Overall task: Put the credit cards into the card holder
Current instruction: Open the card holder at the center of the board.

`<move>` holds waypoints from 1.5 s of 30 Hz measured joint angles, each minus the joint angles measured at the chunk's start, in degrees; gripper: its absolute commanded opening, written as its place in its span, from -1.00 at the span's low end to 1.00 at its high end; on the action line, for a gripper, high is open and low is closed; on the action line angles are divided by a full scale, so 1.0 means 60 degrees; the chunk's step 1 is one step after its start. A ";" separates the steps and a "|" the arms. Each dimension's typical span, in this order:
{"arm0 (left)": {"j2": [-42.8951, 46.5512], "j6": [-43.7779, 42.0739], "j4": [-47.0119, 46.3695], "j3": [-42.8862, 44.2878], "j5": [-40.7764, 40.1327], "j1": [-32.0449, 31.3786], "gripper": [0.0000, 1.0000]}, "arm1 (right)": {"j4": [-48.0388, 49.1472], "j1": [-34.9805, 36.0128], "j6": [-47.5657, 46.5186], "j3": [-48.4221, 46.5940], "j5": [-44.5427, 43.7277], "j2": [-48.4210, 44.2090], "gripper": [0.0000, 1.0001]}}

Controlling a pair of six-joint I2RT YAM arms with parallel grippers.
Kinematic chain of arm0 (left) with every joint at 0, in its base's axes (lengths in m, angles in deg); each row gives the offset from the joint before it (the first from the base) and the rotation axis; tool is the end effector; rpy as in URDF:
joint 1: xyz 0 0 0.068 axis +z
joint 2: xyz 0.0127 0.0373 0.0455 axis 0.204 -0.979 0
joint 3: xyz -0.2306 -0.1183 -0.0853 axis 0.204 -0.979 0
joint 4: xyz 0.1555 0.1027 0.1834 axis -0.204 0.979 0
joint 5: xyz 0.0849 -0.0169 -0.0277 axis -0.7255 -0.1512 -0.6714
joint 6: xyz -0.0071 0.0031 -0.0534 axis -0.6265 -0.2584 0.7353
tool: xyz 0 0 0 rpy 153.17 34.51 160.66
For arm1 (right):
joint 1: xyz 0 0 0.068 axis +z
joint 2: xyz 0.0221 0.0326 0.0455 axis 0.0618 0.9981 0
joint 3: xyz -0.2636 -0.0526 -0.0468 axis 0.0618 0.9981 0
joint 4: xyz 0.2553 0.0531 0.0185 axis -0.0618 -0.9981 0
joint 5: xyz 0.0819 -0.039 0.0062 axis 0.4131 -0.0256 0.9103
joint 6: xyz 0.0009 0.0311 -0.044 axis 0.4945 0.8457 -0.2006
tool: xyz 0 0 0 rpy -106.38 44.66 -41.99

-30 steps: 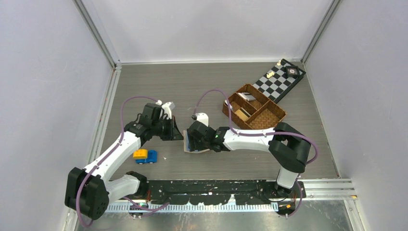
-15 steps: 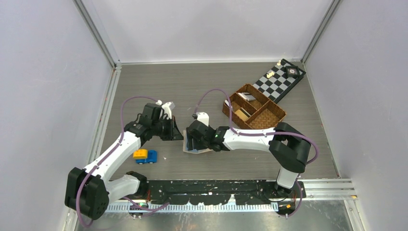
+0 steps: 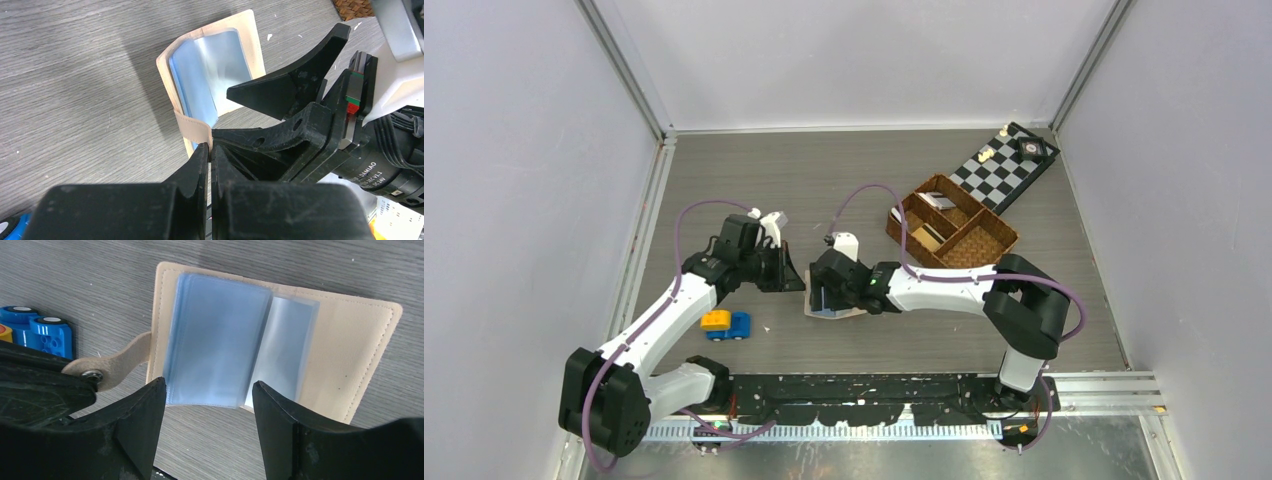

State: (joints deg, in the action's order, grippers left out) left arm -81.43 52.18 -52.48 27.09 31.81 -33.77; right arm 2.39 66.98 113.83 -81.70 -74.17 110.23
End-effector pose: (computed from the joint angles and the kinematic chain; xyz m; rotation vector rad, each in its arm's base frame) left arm 0.1959 -0.0950 0.2329 0.0973 2.5376 -0.8866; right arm 0.1704 0.3227 0.1857 -0.2345 2.5015 0.5796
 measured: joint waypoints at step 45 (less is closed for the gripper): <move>0.0124 -0.0044 0.0667 0.0171 -0.1198 0.0189 -1.00 | -0.0703 0.0113 0.0277 0.0372 -0.1381 -0.0219 0.04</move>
State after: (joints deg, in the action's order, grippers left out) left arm -80.69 51.92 -48.48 28.12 24.62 -32.63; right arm -1.83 67.66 115.49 -79.47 -82.46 108.92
